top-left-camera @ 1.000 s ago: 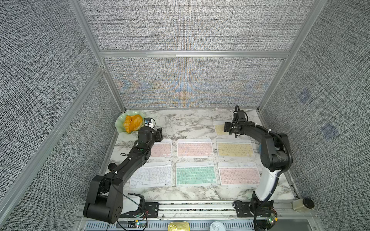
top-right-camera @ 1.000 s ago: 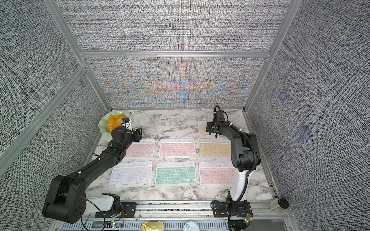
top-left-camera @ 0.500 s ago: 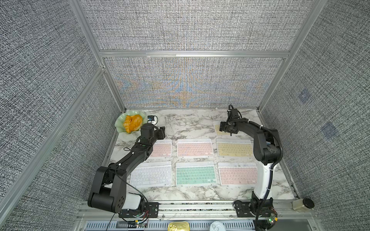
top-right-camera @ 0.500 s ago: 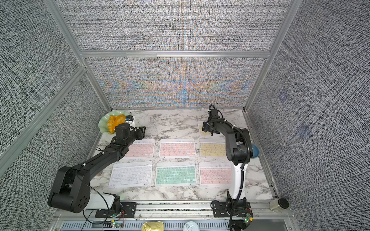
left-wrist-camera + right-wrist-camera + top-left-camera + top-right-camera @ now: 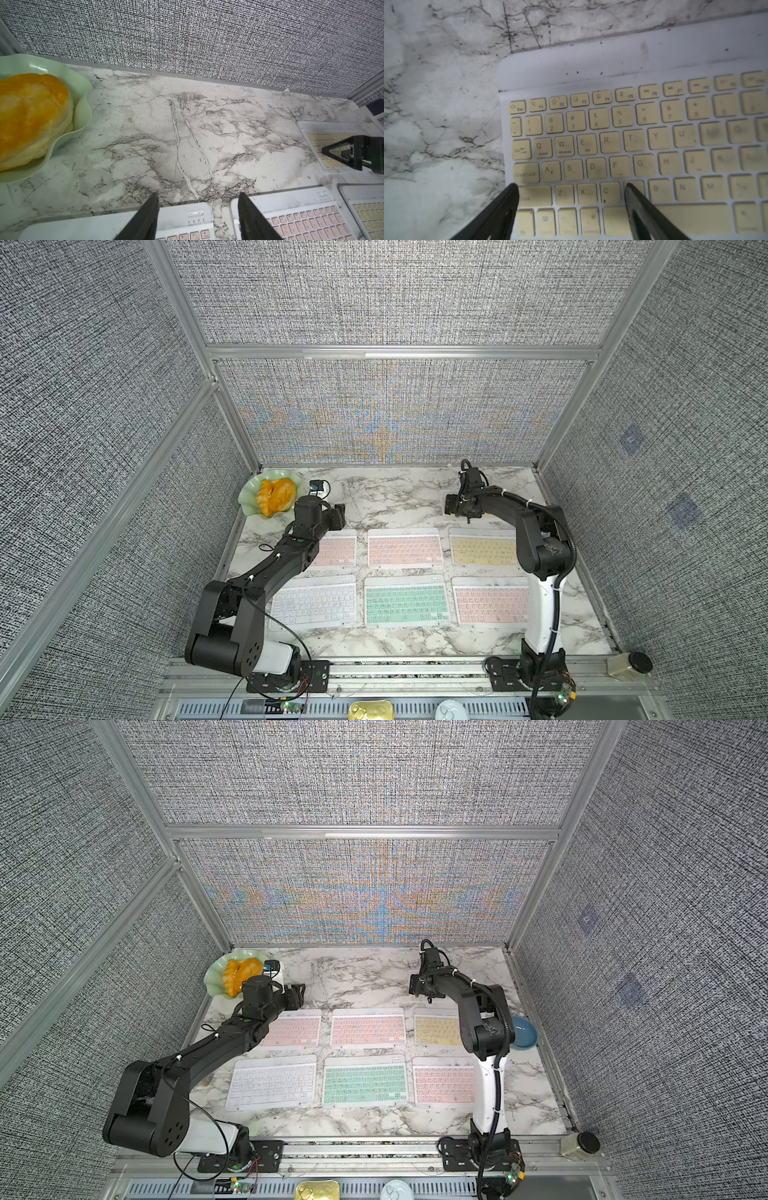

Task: Stack the numeric keypads
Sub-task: Move the numeric keypad to the center of the board.

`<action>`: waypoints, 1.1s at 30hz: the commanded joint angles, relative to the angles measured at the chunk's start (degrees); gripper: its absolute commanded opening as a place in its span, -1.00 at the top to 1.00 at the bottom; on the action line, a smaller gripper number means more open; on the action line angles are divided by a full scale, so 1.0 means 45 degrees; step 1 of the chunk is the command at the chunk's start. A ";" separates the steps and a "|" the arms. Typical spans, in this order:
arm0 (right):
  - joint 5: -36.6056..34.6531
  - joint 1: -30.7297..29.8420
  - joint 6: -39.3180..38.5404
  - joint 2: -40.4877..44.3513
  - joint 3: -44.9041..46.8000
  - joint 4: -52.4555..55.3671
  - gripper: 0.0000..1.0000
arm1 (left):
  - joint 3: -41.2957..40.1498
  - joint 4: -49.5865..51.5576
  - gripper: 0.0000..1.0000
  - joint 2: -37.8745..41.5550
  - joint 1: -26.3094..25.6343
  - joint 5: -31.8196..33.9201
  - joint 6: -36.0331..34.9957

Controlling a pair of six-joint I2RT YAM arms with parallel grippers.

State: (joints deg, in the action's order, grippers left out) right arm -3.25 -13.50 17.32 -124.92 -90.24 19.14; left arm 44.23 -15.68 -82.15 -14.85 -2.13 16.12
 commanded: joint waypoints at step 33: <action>0.0526 -0.2973 -0.0231 -0.1304 -0.1590 0.0298 -0.63 | -0.0043 -0.0009 -0.20 0.0106 -0.0040 -0.0424 -0.0049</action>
State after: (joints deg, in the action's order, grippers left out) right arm -3.38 -26.09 15.86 -130.10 -97.14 17.15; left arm 43.92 -15.35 -81.56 -14.96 -3.20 16.10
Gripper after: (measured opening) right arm 0.816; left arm 0.601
